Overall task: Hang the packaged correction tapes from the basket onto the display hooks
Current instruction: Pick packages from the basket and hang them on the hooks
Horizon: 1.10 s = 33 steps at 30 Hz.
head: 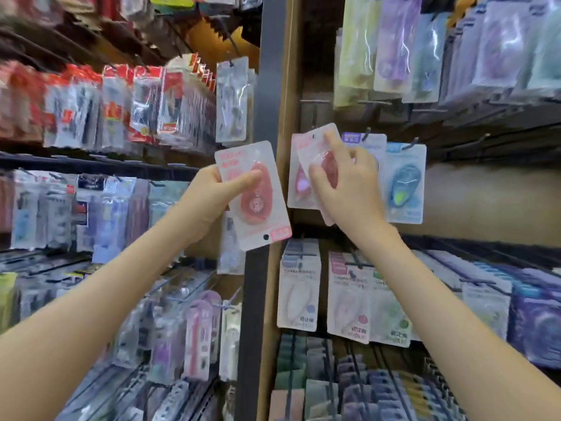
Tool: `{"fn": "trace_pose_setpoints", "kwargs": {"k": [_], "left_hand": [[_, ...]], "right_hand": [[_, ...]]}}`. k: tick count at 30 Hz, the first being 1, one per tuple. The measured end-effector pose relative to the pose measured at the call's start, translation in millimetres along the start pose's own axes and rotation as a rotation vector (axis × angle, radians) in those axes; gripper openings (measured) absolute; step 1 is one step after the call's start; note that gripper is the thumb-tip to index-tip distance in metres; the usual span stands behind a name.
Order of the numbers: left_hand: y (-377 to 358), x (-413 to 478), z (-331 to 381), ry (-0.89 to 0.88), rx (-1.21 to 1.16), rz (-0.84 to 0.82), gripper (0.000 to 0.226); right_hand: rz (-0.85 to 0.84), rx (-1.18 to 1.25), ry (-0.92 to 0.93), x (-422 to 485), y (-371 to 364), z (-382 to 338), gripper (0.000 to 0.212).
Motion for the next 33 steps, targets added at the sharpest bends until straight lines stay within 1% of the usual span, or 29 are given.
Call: {"fn": "trace_pose_setpoints", "kwargs": {"k": [3,7,10,13,17,22,25,27,30,33], "left_hand": [[1,18,1,-0.033,-0.024,-0.015,0.009],[6,28,-1,-0.045,-0.079,-0.027,0.015],[10,31,-1,-0.063,-0.104,-0.030,0.016],[14,31,0,-0.079,-0.139,-0.029,0.015],[12,29,1,-0.088,-0.151,-0.037,0.025],[9,28,3,-0.104,-0.183,-0.027,0.024],[10,30,-2,-0.097,-0.210,0.017,0.013],[15,31,-6,-0.089,-0.256,0.071,0.010],[23,33,-14,-0.066,-0.329,0.112,0.012],[22,32,-18,-0.043,-0.349,0.082,0.021]], "right_hand": [[0.007,-0.040,-0.055,18,-14,4,0.058],[-0.048,-0.146,-0.117,32,-25,6,0.061],[-0.049,-0.237,-0.121,35,-23,1,0.061],[-0.071,-0.255,-0.116,31,-23,0,0.061],[-0.096,-0.301,-0.110,25,-23,-3,0.062],[-0.072,-0.299,-0.075,29,-25,-6,0.062],[-0.053,-0.322,-0.070,36,-19,-8,0.064],[-0.063,-0.335,-0.071,36,-19,-7,0.065],[-0.073,-0.302,-0.073,32,-22,-6,0.065],[-0.089,-0.259,-0.085,27,-23,-3,0.064]]}}
Point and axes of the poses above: each hand's wrist, its own x-axis towards the middle knuckle, its own y-axis out of the back of the hand, z = x × y, the point moved 10 cm from there along x, towards the middle knuckle, and after that the axes turned 12 degrees about y, right-handed, at the moved point
